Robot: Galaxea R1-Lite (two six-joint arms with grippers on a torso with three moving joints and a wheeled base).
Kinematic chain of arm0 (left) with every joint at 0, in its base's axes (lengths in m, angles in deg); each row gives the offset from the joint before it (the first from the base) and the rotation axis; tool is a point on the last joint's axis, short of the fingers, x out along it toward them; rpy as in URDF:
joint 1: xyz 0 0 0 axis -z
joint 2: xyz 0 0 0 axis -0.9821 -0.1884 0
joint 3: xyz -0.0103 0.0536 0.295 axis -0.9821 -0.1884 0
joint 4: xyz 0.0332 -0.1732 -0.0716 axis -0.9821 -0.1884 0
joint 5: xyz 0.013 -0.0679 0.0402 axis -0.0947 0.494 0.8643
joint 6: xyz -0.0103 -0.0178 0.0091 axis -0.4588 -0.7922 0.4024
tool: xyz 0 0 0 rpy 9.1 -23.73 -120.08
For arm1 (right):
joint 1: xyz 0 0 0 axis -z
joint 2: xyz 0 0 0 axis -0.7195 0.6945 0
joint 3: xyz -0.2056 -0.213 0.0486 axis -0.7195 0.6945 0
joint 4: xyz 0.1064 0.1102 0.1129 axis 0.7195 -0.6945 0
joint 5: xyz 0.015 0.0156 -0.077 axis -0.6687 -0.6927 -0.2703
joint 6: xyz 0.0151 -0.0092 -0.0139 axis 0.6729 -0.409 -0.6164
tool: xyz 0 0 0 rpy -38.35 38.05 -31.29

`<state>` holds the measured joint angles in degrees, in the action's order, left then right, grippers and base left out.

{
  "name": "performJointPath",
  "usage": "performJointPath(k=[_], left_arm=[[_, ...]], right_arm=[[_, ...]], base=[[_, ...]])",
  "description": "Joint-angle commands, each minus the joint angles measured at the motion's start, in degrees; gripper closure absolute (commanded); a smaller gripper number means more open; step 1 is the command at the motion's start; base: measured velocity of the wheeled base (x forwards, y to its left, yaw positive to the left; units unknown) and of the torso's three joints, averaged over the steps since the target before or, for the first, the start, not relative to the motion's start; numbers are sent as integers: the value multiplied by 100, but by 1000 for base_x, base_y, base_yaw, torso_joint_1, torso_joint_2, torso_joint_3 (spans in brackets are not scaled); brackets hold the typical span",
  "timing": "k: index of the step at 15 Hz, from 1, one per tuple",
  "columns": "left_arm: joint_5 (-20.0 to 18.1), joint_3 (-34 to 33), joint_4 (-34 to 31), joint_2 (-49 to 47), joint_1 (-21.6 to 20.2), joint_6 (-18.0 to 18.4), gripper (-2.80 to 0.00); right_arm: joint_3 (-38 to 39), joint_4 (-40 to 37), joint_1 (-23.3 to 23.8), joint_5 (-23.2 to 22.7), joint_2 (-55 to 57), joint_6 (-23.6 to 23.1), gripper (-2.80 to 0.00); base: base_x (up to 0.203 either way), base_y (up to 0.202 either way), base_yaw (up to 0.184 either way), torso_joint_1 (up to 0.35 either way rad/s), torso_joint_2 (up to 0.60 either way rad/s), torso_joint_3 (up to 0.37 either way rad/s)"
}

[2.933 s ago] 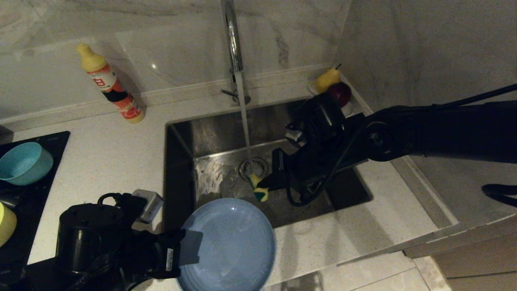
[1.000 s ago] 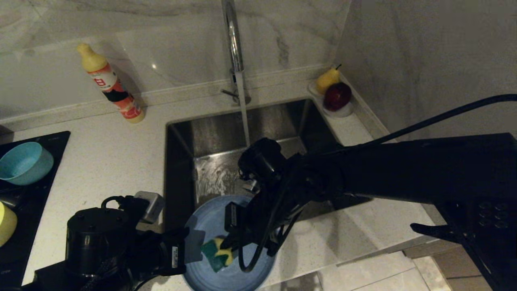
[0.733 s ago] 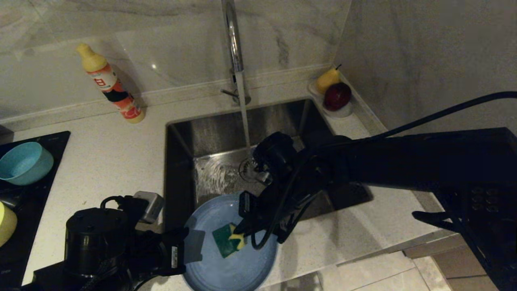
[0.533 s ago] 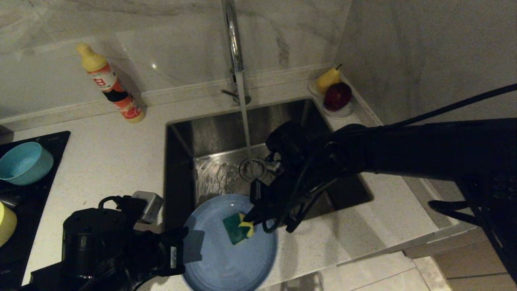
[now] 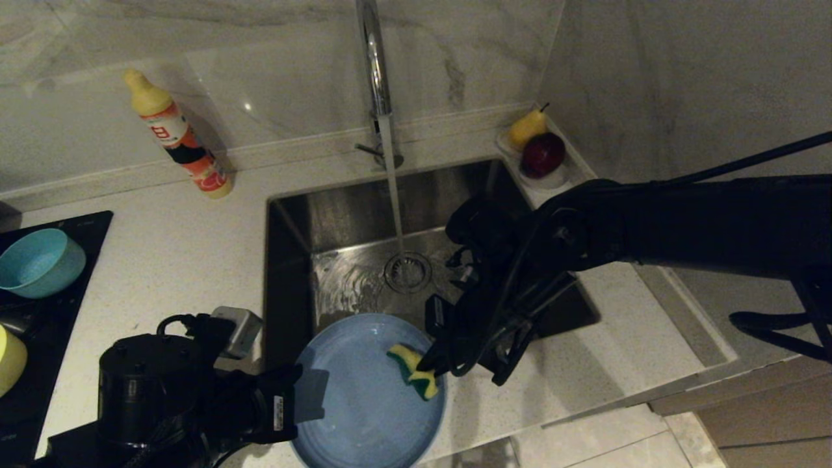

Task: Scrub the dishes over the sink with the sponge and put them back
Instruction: Wipe the plate

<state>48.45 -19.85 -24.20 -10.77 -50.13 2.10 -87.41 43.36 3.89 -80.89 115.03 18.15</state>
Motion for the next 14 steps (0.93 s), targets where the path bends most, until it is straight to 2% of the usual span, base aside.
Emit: performJointPath(k=[1,7,14], left_arm=[[10,83,30,-45,-1,-4,0],[10,12,30,-95,-1,-6,0],[1,-215,116,-102,6,-4,0]], right_arm=[[-10,-36,-196,-20,226,29,0],[-88,151,-795,-15,315,28,0],[-73,619,-1062,-60,37,27,0]], base=[[0,0,0,0,0,0],[0,0,0,0,0,0],[0,0,0,0,0,0]])
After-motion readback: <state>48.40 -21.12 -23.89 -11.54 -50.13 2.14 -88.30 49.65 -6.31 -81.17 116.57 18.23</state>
